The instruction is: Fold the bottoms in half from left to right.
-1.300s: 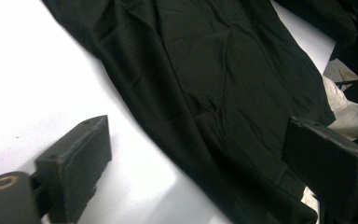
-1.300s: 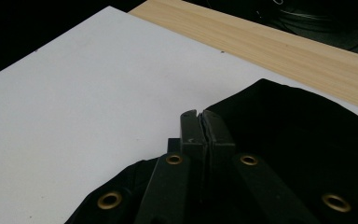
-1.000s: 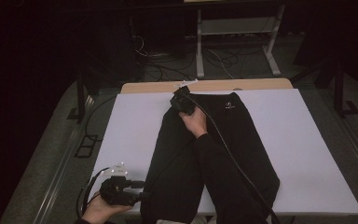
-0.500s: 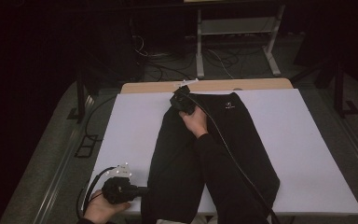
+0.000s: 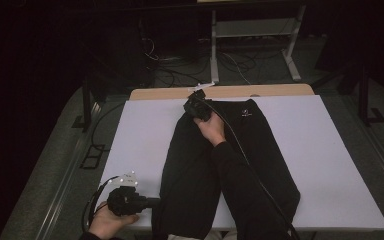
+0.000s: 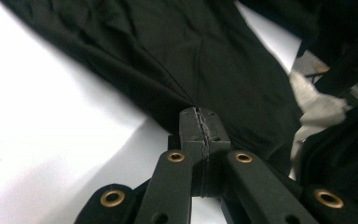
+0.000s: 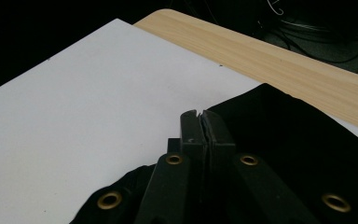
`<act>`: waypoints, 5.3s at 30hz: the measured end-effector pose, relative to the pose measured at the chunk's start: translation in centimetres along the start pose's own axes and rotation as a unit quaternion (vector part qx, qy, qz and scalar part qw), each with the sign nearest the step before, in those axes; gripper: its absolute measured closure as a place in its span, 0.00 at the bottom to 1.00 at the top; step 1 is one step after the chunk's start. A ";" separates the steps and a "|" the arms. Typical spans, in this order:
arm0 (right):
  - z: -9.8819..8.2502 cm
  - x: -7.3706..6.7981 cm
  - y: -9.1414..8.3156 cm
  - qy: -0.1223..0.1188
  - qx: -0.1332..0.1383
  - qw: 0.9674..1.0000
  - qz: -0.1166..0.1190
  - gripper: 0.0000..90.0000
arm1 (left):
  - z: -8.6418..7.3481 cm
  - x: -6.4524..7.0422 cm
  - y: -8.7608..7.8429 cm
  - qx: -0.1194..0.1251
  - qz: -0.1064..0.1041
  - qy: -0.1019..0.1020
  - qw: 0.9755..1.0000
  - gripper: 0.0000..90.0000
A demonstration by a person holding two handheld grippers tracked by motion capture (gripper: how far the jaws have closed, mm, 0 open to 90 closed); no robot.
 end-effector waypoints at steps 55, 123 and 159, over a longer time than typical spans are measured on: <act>-3.5 9.1 -8.4 0.053 -0.013 0.999 -0.007 0.96 | 9.6 7.7 4.9 0.025 -0.117 0.076 0.990 0.99; -6.4 20.3 -9.9 0.008 -0.072 0.995 -0.062 0.96 | 21.7 15.5 20.9 -0.004 -0.159 0.030 0.987 0.99; -9.4 22.0 -12.0 0.041 -0.044 0.996 -0.061 0.98 | 23.2 16.3 24.5 -0.005 -0.171 0.001 0.985 0.77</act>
Point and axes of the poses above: each handheld gripper's, and its own axes: y roughly forward along the jaws, z roughly out of its top, x roughly to its right, the point moved 4 cm from there along y, roughly forward along the jaws, and after that the axes turned 13 degrees about -x, right-handed, at the moved point
